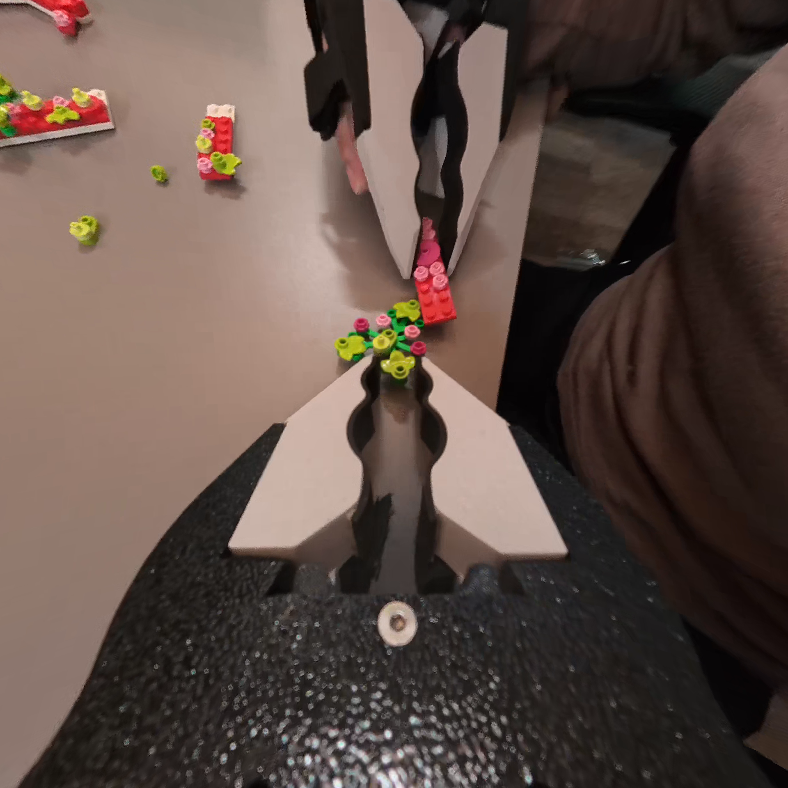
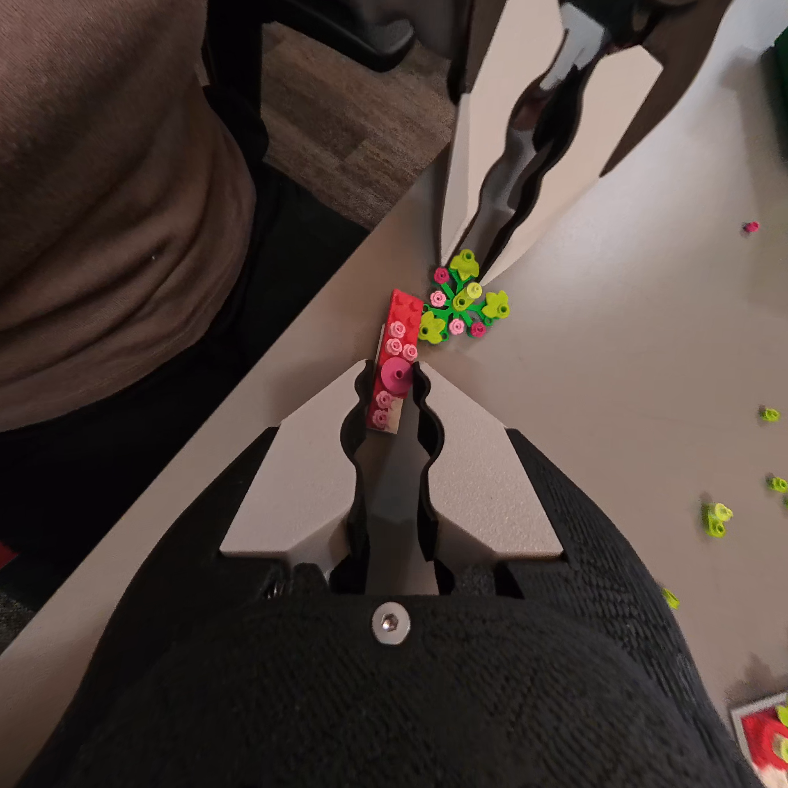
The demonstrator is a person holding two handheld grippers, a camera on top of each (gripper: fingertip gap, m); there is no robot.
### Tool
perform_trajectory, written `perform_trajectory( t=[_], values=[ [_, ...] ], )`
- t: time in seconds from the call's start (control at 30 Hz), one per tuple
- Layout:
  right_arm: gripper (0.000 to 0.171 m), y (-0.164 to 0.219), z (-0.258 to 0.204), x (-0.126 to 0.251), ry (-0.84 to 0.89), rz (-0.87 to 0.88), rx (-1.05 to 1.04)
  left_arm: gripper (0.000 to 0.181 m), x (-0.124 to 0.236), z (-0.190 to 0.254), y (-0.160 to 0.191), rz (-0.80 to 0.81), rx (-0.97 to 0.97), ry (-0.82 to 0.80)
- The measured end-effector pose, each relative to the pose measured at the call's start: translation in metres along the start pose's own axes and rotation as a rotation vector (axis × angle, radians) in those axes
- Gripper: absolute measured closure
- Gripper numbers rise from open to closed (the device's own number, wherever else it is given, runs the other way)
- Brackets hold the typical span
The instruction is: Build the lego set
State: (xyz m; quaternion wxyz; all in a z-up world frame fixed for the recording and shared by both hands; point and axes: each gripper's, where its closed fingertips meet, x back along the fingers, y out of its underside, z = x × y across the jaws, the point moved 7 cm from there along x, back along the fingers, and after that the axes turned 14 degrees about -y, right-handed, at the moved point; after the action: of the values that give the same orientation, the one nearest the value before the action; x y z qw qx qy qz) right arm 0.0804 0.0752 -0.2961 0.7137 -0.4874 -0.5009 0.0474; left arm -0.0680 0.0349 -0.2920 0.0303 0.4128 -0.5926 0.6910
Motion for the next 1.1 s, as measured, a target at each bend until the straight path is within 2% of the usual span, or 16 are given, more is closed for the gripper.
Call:
perform_trajectory(
  t=[0.1, 0.27, 0.37, 0.67, 1.1],
  values=[
    [0.154, -0.003, -0.002, -0.004, -0.015, 0.017, 0.019, 0.167, 0.003, -0.002, -0.004, 0.038, 0.059, 0.092],
    [0.154, -0.005, -0.003, -0.005, -0.010, -0.003, 0.035, 0.167, 0.009, -0.013, -0.005, 0.107, 0.132, 0.109],
    [0.154, -0.005, -0.002, -0.006, -0.010, 0.007, 0.027, 0.167, 0.007, -0.007, -0.008, 0.138, 0.170, 0.175],
    [0.154, -0.005, 0.000, -0.007, -0.003, 0.027, 0.007, 0.167, -0.001, -0.001, 0.003, -0.019, 0.148, 0.203],
    [0.154, -0.006, 0.000, -0.008, -0.005, 0.021, 0.012, 0.164, -0.006, -0.001, 0.001, -0.145, 0.068, 0.235]
  ],
)
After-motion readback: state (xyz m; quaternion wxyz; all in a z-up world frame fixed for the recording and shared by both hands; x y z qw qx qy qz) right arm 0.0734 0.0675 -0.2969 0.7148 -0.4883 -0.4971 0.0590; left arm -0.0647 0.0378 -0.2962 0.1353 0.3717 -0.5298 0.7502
